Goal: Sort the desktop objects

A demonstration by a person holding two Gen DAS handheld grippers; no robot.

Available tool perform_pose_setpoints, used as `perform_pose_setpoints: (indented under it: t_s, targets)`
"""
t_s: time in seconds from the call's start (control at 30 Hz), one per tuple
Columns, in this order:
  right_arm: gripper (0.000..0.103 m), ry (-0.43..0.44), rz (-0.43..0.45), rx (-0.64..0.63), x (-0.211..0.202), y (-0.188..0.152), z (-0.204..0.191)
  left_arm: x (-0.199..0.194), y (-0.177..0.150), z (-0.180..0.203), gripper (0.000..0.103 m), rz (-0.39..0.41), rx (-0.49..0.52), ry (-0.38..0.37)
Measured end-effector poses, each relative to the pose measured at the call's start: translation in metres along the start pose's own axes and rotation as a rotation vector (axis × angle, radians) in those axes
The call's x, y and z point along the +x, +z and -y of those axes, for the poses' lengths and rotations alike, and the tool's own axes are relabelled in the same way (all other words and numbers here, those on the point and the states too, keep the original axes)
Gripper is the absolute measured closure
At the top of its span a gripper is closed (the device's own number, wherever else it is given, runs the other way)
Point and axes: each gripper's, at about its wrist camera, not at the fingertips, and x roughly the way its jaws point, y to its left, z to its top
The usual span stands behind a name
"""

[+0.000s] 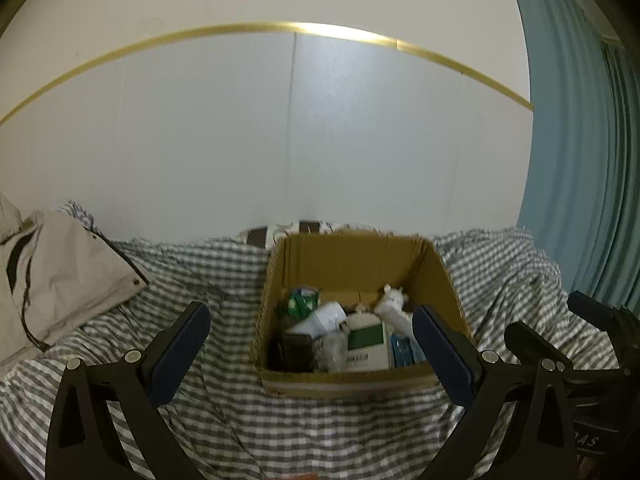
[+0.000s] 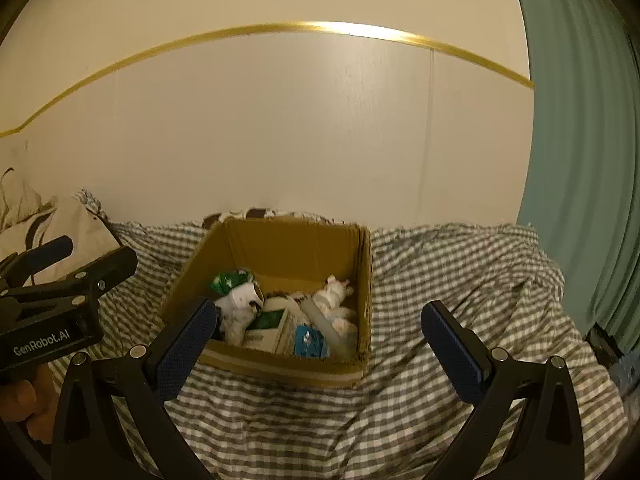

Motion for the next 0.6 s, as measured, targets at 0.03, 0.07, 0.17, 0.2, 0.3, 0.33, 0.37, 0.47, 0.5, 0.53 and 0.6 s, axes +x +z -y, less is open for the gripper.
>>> perform_pose_setpoints:
  t_s: [0.03,0.07,0.17,0.2,0.3,0.33,0.37,0.47,0.5,0.53,0.6]
  targets:
    - [0.0,-0.003,-0.005,0.001,0.0015,-0.0018,0.0004,0.0015,-0.0023,0.0002,0.0,-0.004,0.001,0.006]
    - [0.0,-0.005,-0.011,0.002,0.0029,-0.0035,0.001,0.0025,-0.0043,0.001,0.0,-0.005,0.006,0.014]
    - [0.0,-0.01,-0.021,0.001,0.0046,-0.0052,0.0029,0.0048,-0.0079,0.0042,0.0,-0.01,0.026,0.011]
    - [0.0,-0.011,-0.023,0.0,0.005,-0.0057,0.003,0.0051,-0.0086,0.005,0.0,-0.01,0.03,0.011]
    - [0.0,-0.014,-0.025,-0.001,0.0051,-0.007,0.0034,0.0056,-0.0089,0.0065,0.0,-0.018,0.031,0.01]
    - [0.0,-0.016,-0.026,-0.002,0.0057,-0.0072,0.0029,0.0057,-0.0091,0.0068,0.0,-0.022,0.031,0.009]
    - [0.0,-0.017,-0.026,-0.006,0.0055,-0.0074,0.0027,0.0062,-0.0087,0.0066,0.0,-0.024,0.032,0.01]
    - [0.0,-0.016,-0.029,-0.009,0.0047,-0.0082,0.0016,0.0061,-0.009,0.0068,0.0,-0.028,0.035,0.016]
    - [0.0,-0.014,-0.03,-0.009,0.0045,-0.0087,0.0017,0.0059,-0.0091,0.0067,0.0,-0.029,0.034,0.016]
    - [0.0,-0.013,-0.031,-0.01,0.0043,-0.0093,0.0014,0.0062,-0.0093,0.0061,0.0,-0.029,0.033,0.016]
    - [0.0,-0.014,-0.032,-0.013,0.0041,-0.0096,0.0022,0.0063,-0.0096,0.0058,0.0,-0.031,0.033,0.019]
